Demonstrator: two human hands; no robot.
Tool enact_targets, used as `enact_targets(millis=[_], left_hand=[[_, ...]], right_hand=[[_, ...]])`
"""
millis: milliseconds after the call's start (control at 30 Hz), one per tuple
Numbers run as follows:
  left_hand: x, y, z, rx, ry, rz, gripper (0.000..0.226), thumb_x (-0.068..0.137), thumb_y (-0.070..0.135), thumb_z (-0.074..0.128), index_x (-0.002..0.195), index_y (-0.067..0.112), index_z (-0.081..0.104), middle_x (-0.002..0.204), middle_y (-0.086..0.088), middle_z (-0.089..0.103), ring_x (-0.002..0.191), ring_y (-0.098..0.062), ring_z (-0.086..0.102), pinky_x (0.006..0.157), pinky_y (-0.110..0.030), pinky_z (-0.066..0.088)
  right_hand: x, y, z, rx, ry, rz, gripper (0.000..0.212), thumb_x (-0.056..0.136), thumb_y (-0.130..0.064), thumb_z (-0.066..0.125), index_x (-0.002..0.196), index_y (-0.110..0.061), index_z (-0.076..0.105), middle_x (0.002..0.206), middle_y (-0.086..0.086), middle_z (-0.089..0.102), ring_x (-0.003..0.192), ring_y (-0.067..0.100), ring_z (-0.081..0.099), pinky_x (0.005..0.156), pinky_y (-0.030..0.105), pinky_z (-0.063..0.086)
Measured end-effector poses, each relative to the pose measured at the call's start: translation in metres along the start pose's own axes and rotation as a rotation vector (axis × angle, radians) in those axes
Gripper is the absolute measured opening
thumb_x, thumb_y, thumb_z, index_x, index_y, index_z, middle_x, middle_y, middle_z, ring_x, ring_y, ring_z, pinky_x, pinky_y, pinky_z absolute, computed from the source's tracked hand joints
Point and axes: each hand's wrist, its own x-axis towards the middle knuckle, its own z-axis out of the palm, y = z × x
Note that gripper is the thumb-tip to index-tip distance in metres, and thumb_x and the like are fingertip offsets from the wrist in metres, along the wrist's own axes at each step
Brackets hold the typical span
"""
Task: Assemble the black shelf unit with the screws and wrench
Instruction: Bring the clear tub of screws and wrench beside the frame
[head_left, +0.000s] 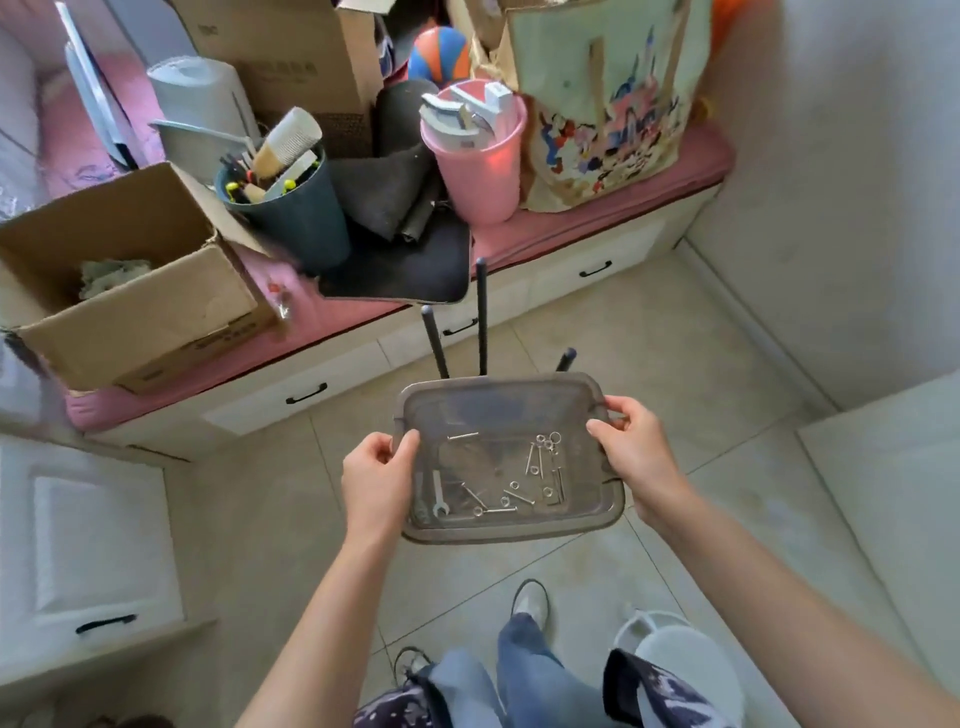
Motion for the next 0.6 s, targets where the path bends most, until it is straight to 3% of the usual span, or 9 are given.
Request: enact_targets(millis=[167,300,367,467,600], left_hand=[[0.006,0.033,0.076,0.032,-0.079,0.042,0.045,0.090,0.026,0.068,0.062,0.018,0.033,0.052,0.013,0.029,0.053,-0.010,0.026,0.056,-0.032,0.025],[0.012,0.057,0.126,0.071,-0.141,0.063,0.043,0.091,0.027,0.067,0.060,0.016,0.039,0.045,0.015,0.037,0.044,-0.003,0.032,0.049,-0.020,0.031],[0.018,0.067,0.148,0.075,-0.163,0.063,0.039,0.091,0.030,0.067,0.064,0.009,0.048,0.050,0.012,0.043,0.049,-0.003,0.037,0.054,-0.025,0.037],[0.029,0.084,0.181,0.083,-0.211,0.082,0.036,0.091,0.032,0.067,0.079,-0.001,0.059,0.064,-0.007,0.055,0.061,-0.014,0.049,0.060,-0.034,0.046],[0.049,0.109,0.224,0.111,-0.236,0.124,0.036,0.091,0.032,0.067,0.084,-0.003,0.059,0.079,-0.022,0.062,0.066,-0.019,0.052,0.064,-0.041,0.052]], right_hand=[[0.043,-0.007,-0.063,0.045,0.086,0.017,0.033,0.093,-0.001,0.054,0.124,-0.012,0.058,0.105,0.012,0.067,0.063,0.011,0.058,0.041,0.014,0.040],[0.074,-0.010,-0.102,0.083,0.149,0.041,0.034,0.092,0.000,0.055,0.123,-0.011,0.059,0.111,0.017,0.067,0.073,0.019,0.060,0.056,0.025,0.043],[0.087,-0.010,-0.117,0.110,0.176,0.054,0.034,0.092,0.001,0.055,0.124,-0.010,0.058,0.112,0.018,0.066,0.081,0.024,0.063,0.065,0.030,0.048],[0.108,-0.012,-0.138,0.139,0.220,0.070,0.034,0.092,0.001,0.055,0.124,-0.009,0.058,0.111,0.018,0.067,0.084,0.026,0.065,0.070,0.034,0.052],[0.138,-0.022,-0.161,0.156,0.265,0.094,0.033,0.091,0.001,0.055,0.122,-0.010,0.059,0.111,0.018,0.066,0.090,0.031,0.066,0.083,0.048,0.056]])
